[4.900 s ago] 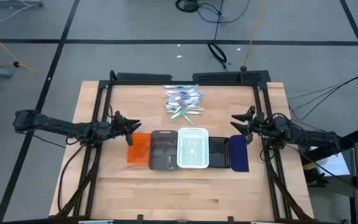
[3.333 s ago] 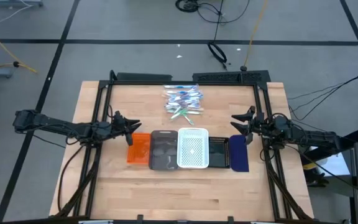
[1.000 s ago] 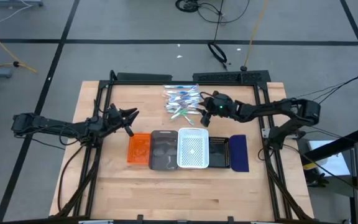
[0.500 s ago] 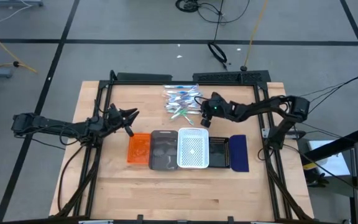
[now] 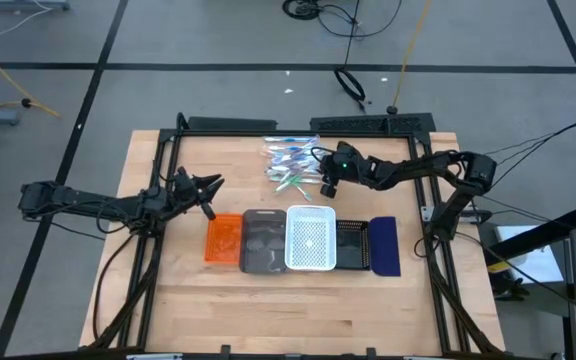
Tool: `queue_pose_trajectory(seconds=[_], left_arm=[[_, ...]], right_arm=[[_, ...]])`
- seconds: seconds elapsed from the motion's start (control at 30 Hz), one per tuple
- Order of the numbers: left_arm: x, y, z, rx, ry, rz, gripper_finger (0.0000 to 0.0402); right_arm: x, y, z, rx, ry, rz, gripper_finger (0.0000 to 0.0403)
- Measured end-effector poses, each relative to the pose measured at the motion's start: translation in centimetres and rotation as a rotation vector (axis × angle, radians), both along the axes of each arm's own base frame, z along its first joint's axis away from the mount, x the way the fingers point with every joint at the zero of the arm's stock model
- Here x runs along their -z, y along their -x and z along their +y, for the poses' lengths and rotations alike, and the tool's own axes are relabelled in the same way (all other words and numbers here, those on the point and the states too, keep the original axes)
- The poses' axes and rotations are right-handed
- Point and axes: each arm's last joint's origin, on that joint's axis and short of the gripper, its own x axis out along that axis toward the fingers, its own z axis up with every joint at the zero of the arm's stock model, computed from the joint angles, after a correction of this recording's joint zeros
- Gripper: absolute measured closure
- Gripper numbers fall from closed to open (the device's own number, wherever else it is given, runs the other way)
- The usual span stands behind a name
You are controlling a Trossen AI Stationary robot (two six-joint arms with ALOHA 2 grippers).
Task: Pick & Place Toothbrushes
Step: Put the purple toothbrush into the left black bin
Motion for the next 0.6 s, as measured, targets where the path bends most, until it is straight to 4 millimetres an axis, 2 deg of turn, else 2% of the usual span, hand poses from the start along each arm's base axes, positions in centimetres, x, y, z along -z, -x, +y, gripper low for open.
queue_pose_trajectory(seconds=[0.3, 0.47, 0.6], left_arm=[[0.0, 0.0, 0.0, 0.0, 0.0, 0.0, 0.0316], [0.0, 0.0, 0.0, 0.0, 0.0, 0.0, 0.0316], [0.0, 0.0, 0.0, 0.0, 0.0, 0.0, 0.0316]], right_arm=[[0.8, 0.2, -0.1, -0.007, -0.008, 0.049, 0.0266], [2.5, -0.2, -0.3, -0.007, -0.022, 0.077, 0.0266], [2.7, -0.7, -0.5, -0.008, 0.005, 0.022, 0.0272]])
